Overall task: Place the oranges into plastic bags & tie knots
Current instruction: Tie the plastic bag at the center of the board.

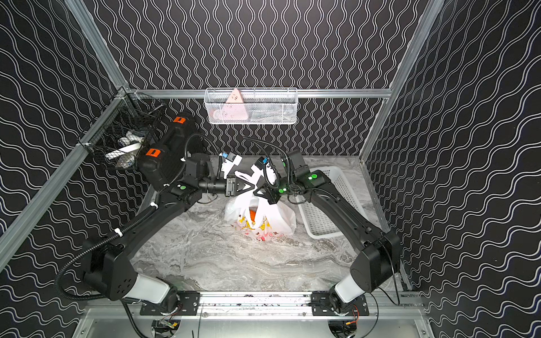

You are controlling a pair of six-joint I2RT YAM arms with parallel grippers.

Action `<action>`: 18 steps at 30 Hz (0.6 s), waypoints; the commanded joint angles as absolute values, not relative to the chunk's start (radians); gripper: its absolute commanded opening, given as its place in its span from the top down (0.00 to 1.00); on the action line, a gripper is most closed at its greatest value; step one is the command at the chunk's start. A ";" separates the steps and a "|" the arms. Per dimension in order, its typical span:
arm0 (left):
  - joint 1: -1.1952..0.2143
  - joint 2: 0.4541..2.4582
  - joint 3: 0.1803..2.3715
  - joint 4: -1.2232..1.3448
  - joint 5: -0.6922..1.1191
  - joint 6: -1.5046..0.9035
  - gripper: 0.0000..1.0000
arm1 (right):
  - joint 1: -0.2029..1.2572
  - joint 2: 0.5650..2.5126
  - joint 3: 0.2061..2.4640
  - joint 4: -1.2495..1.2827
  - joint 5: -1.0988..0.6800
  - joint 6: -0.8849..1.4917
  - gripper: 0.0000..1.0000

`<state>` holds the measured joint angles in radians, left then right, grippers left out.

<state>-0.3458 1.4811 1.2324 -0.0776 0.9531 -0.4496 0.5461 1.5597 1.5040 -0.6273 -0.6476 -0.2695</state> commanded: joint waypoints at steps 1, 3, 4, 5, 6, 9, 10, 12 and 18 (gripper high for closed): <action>-0.342 1.479 1.222 -0.015 0.931 -0.478 1.00 | 0.546 1.549 1.496 -0.609 -0.652 -0.265 0.95; -0.340 1.477 1.216 -0.003 0.931 -0.488 1.00 | 0.543 1.535 1.493 -0.605 -0.629 -0.245 0.75; -0.341 1.477 1.215 0.000 0.934 -0.491 1.00 | 0.538 1.525 1.491 -0.602 -0.623 -0.230 0.66; -0.340 1.476 1.213 0.001 0.934 -0.493 1.00 | 0.525 1.513 1.490 -0.594 -0.617 -0.194 0.58; -0.339 1.475 1.211 0.007 0.938 -0.495 1.00 | 0.502 1.503 1.487 -0.581 -0.636 -0.156 0.52; -0.339 1.474 1.209 0.008 0.943 -0.494 1.00 | 0.416 1.483 1.481 -0.528 -0.684 -0.011 0.43; -0.338 1.474 1.209 0.008 0.946 -0.494 1.00 | 0.398 1.484 1.485 -0.513 -0.679 0.042 0.41; -0.337 1.473 1.205 0.024 0.958 -0.501 1.00 | 0.372 1.492 1.481 -0.450 -0.705 0.164 0.36; -0.337 1.474 1.200 0.057 0.971 -0.522 1.00 | 0.342 1.561 1.476 -0.276 -0.818 0.331 0.26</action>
